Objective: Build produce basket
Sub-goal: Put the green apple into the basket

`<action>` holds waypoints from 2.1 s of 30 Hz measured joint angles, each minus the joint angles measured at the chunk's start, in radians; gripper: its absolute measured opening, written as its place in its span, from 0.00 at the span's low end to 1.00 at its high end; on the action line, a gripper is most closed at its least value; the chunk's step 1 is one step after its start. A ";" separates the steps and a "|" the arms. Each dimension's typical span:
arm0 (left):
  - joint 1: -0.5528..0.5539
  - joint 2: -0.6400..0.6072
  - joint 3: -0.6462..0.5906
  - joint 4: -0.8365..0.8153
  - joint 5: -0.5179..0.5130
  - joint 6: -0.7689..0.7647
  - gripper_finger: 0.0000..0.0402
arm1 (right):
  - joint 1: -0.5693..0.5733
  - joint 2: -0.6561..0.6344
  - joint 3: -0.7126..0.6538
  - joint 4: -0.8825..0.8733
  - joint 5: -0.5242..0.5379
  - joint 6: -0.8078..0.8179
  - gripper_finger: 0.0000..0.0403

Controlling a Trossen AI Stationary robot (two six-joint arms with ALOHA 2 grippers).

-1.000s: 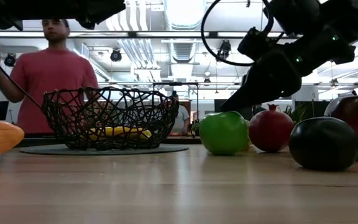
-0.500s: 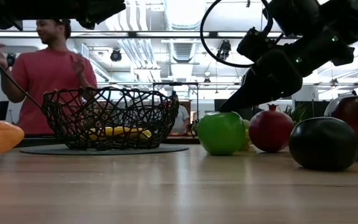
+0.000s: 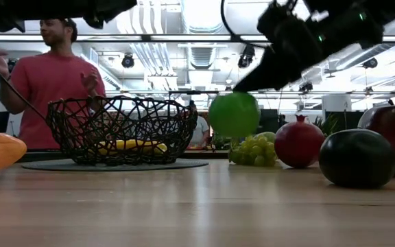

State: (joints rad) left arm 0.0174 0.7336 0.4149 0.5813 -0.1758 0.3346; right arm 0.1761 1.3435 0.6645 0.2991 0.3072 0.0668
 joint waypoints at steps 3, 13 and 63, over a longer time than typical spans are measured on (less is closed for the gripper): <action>0.000 -0.018 0.000 0.041 -0.024 0.072 0.45 | 0.000 -0.027 0.094 -0.140 0.033 -0.006 0.02; 0.000 -0.054 -0.018 0.064 -0.039 0.098 0.45 | -0.072 0.000 0.441 -0.485 0.033 0.139 0.02; 0.000 -0.055 -0.018 0.064 -0.038 0.091 0.45 | -0.349 0.763 1.081 -0.517 -0.394 0.053 0.02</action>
State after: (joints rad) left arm 0.0174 0.6788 0.3965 0.6449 -0.2142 0.4252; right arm -0.1734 2.1066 1.7454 -0.2179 -0.0868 0.1196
